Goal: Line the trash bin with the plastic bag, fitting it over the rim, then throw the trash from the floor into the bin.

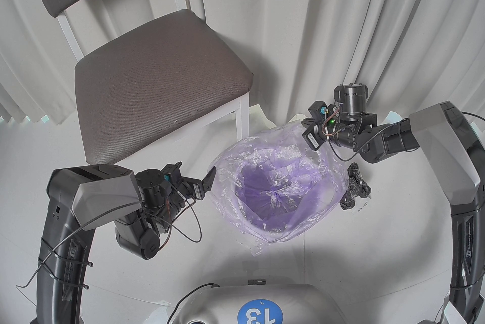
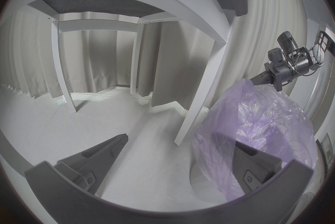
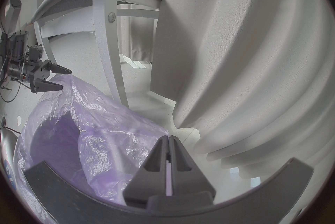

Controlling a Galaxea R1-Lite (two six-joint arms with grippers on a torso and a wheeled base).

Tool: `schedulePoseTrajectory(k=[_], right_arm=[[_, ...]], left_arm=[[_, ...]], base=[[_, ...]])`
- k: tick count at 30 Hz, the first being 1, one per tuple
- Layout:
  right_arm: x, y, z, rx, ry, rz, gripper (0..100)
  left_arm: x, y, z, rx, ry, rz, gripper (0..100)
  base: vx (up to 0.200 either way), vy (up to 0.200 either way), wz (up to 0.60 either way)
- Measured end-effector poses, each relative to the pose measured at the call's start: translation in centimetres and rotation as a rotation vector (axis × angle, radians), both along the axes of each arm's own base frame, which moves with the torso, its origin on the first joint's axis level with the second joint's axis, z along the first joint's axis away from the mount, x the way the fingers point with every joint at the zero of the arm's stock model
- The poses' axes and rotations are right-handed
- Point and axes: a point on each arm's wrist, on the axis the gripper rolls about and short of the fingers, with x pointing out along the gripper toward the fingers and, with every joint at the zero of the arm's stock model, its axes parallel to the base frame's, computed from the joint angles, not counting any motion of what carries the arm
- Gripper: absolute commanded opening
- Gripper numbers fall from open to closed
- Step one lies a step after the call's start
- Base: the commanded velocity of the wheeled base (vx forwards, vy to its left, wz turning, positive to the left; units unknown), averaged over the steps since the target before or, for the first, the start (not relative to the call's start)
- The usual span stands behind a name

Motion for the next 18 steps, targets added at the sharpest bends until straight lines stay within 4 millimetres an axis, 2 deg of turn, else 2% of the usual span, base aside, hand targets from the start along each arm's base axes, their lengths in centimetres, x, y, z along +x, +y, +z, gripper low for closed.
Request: schedulePoseTrajectory(k=[3,4,12,18], right_arm=[[0.2,0.0,-0.4,-0.001,0.004,-0.001,0],[0.2,0.0,-0.5,-0.001,0.004,-0.001,100],[0.1,0.0,-0.8,0.019,0.01,-0.007,100],[-0.9,-0.3,0.1,0.018,0.018,-0.008,100]], left_arm=[[0.0,0.1,0.0,0.0,-0.001,0.002,100],[0.0,0.1,0.0,0.0,-0.001,0.002,100],[0.0,0.1,0.1,-0.002,-0.002,0.002,100],[0.0,-0.1,0.3,-0.01,-0.006,0.001,100]], base=[[0.0,0.0,0.0],[0.0,0.0,0.0],[0.0,0.0,0.0],[0.0,0.0,0.0]])
